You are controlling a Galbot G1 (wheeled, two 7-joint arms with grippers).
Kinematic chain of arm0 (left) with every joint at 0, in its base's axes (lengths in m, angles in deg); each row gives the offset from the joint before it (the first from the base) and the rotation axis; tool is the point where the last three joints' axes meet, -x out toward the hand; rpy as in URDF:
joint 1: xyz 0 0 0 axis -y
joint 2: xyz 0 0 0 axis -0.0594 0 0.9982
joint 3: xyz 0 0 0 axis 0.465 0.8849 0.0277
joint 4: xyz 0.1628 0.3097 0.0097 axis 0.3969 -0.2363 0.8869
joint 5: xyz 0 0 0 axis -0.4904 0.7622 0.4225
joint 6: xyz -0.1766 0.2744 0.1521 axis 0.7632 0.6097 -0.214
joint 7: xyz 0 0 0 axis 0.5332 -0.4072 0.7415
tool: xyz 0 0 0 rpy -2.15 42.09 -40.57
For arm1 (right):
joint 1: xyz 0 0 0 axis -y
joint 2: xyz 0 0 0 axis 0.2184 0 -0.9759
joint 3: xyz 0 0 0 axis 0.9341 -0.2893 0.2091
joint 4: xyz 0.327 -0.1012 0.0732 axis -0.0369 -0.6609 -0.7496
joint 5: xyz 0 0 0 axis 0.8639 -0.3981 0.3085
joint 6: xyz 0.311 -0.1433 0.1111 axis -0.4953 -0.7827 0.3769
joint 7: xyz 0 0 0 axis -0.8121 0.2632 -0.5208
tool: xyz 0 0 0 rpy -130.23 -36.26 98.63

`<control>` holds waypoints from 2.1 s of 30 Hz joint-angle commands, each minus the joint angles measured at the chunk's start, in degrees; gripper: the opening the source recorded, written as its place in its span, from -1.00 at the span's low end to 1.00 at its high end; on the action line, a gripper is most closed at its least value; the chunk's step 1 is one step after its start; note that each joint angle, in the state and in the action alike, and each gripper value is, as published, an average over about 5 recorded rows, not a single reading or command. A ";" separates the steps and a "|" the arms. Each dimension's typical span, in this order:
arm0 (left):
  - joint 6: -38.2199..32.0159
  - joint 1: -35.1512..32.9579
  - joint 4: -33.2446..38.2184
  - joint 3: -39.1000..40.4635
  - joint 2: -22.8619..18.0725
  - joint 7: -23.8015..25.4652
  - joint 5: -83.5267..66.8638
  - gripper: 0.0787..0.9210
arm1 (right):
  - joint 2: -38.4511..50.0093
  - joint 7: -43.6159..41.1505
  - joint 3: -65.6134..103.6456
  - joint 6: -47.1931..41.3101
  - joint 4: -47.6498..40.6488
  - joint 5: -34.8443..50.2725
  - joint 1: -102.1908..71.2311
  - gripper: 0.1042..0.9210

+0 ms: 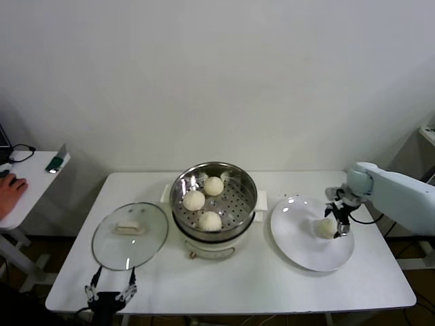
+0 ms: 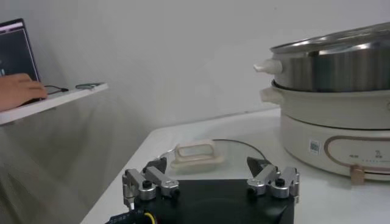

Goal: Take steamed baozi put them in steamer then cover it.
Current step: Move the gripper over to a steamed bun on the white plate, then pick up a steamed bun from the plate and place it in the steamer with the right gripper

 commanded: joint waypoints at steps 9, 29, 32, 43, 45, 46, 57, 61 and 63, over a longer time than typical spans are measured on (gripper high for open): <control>-0.08 0.01 0.12 -0.01 -0.02 -0.12 0.08 0.77 | -0.20 1.13 3.29 0.02 -0.79 -1.26 -1.93 0.56; 0.29 0.60 0.42 1.01 0.05 0.01 0.11 0.77 | -0.31 1.49 -28.01 -9.18 27.58 26.57 46.26 0.45; 0.32 0.62 0.51 1.29 0.23 0.08 0.08 0.77 | -3.55 1.84 -28.28 -10.84 31.24 32.13 51.77 0.45; 0.39 0.87 0.65 1.17 0.80 0.14 -0.59 0.77 | -13.42 7.52 -22.69 -16.08 38.39 40.91 49.05 0.45; 0.40 0.87 0.70 1.07 0.81 0.14 -0.72 0.77 | -15.04 8.18 -22.24 -16.44 37.75 40.50 46.72 0.45; 0.41 0.86 0.70 1.03 0.81 0.14 -0.77 0.77 | -15.73 8.44 -22.04 -16.55 37.27 40.22 45.61 0.45; 0.39 0.62 0.78 0.59 0.82 0.13 -0.81 0.77 | -21.56 10.24 -21.97 -16.73 28.85 31.88 33.98 0.45; 0.39 0.48 0.84 0.34 0.84 0.12 -0.81 0.77 | -23.19 10.86 -21.34 -16.63 25.79 29.12 30.37 0.45; 0.38 0.36 0.92 0.24 0.84 0.11 -0.82 0.77 | -23.90 11.15 -20.87 -16.72 24.85 28.14 28.81 0.45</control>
